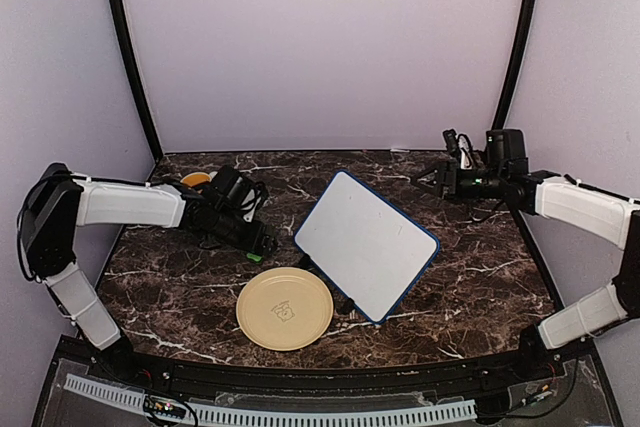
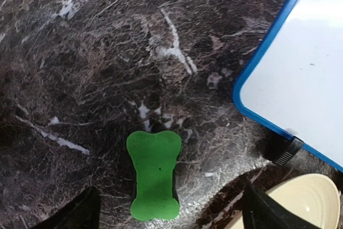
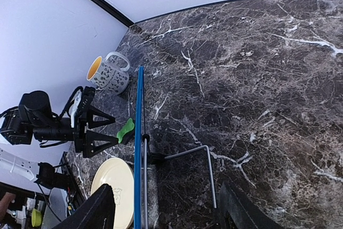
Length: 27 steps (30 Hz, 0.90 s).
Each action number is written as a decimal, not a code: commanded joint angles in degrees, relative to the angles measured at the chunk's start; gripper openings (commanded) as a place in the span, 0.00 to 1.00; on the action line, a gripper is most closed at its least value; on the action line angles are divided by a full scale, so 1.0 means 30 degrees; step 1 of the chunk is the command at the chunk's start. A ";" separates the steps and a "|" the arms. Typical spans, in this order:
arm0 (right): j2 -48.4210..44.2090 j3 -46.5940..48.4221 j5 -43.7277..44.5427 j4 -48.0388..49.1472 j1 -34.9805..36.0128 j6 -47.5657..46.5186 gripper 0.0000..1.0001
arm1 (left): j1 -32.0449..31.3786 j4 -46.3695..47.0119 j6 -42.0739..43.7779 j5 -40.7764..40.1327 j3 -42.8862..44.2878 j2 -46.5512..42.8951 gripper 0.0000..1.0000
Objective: Erase the whiteboard
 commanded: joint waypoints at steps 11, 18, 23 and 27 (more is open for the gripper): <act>-0.4295 -0.2032 0.1173 0.0991 -0.3260 0.0428 0.99 | 0.1674 -0.0560 -0.1702 -0.1789 0.0002 -0.7236 0.99; -0.7061 -0.4930 0.3463 0.1700 -0.3768 0.0942 0.99 | 0.2015 -0.1790 -0.3560 -0.4351 -0.1523 -0.8338 0.99; -0.8187 -0.6971 0.4394 0.2302 -0.3799 0.1152 0.99 | 0.2074 -0.0725 -0.5162 -0.4800 -0.3547 -0.9123 0.99; -0.8365 -0.7717 0.4529 0.2703 -0.3801 0.1243 0.99 | 0.2078 0.0052 -0.5709 -0.4608 -0.4435 -0.9171 0.99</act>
